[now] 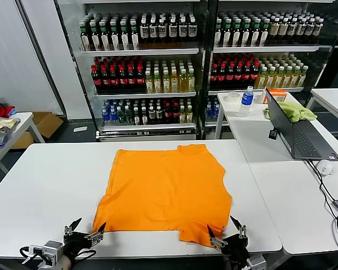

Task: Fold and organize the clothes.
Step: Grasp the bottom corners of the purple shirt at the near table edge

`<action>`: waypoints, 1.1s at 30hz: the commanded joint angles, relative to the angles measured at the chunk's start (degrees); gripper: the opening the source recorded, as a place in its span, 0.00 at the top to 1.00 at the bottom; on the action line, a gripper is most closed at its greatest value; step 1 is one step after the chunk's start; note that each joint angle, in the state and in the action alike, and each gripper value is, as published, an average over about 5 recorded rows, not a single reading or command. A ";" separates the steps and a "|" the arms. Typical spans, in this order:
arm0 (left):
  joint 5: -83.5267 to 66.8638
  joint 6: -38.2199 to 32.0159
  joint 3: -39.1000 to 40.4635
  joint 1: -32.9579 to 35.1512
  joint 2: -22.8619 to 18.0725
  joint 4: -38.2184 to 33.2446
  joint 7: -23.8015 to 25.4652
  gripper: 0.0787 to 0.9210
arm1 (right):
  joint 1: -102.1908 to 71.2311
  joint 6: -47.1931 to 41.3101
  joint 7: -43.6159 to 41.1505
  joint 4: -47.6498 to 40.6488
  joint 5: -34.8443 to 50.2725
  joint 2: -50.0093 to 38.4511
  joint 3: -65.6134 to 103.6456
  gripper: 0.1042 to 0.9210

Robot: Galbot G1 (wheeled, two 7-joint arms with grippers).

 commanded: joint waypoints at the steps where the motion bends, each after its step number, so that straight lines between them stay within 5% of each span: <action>1: -2.44 -0.61 0.55 -0.36 -1.17 1.15 -2.74 0.12 | -0.73 0.23 0.48 -0.55 0.99 -0.25 -0.91 0.12; 6: -2.04 0.35 1.55 -0.70 -1.53 1.57 -3.96 0.12 | -1.04 -0.46 1.65 -0.31 1.52 0.24 -1.31 0.15; 16: -2.21 0.72 2.59 -0.58 -2.02 1.73 -5.11 0.16 | -1.67 -1.37 3.10 -0.11 3.18 0.44 -2.23 0.49; 33: -3.77 -1.53 2.52 -0.34 -1.42 -1.06 -2.80 0.74 | -0.96 0.10 -0.16 2.87 8.52 -1.82 1.42 0.99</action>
